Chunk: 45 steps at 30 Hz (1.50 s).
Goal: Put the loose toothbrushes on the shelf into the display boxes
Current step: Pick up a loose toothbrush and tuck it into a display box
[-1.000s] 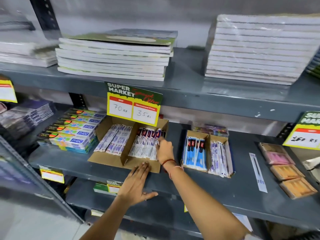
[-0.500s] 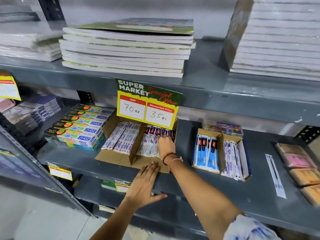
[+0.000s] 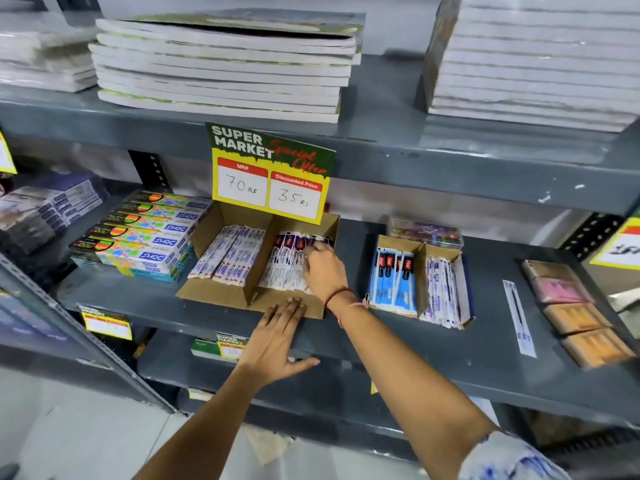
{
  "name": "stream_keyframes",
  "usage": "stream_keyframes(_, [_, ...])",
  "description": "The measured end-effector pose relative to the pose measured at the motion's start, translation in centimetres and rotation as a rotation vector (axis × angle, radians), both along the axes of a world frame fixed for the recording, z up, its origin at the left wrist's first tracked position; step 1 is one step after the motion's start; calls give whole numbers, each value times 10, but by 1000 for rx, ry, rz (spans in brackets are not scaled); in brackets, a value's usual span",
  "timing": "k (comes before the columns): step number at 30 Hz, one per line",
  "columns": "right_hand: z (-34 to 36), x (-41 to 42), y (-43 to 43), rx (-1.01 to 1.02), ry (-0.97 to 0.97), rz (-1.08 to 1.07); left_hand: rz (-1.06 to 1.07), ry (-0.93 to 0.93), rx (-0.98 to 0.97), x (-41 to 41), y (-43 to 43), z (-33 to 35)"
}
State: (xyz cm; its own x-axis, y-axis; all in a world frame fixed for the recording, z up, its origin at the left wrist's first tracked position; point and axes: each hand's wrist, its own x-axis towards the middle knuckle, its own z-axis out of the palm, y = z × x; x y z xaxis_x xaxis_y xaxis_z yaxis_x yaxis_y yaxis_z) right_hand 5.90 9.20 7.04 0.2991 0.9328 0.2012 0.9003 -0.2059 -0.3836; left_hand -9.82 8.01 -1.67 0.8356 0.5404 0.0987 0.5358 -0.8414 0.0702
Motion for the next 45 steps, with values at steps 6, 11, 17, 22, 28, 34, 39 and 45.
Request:
stream_keyframes(6, [6,25,-42,177,-5,-22,0,61,1,9,-4,1])
stream_keyframes(11, [12,63,-86,263,9,-147,-3,96,24,12,-1,1])
stream_keyframes(17, [13,137,-153,289,35,-488,-18,74,36,14,-4,1])
stream_keyframes(22, [-9,196,-199,13,132,-839,-13,75,18,14,-4,0])
stream_keyframes(28, [-28,210,-230,-185,195,-1073,-11,76,9,12,-6,-2])
stream_keyframes(34, [-20,214,-222,-212,313,-1089,-12,70,13,13,-6,-3])
stream_keyframes(39, [-26,205,-220,-232,348,-1088,-13,75,14,13,-7,-3])
stream_keyframes(45, [-31,196,-217,-22,514,-1027,-6,90,9,13,-6,-1])
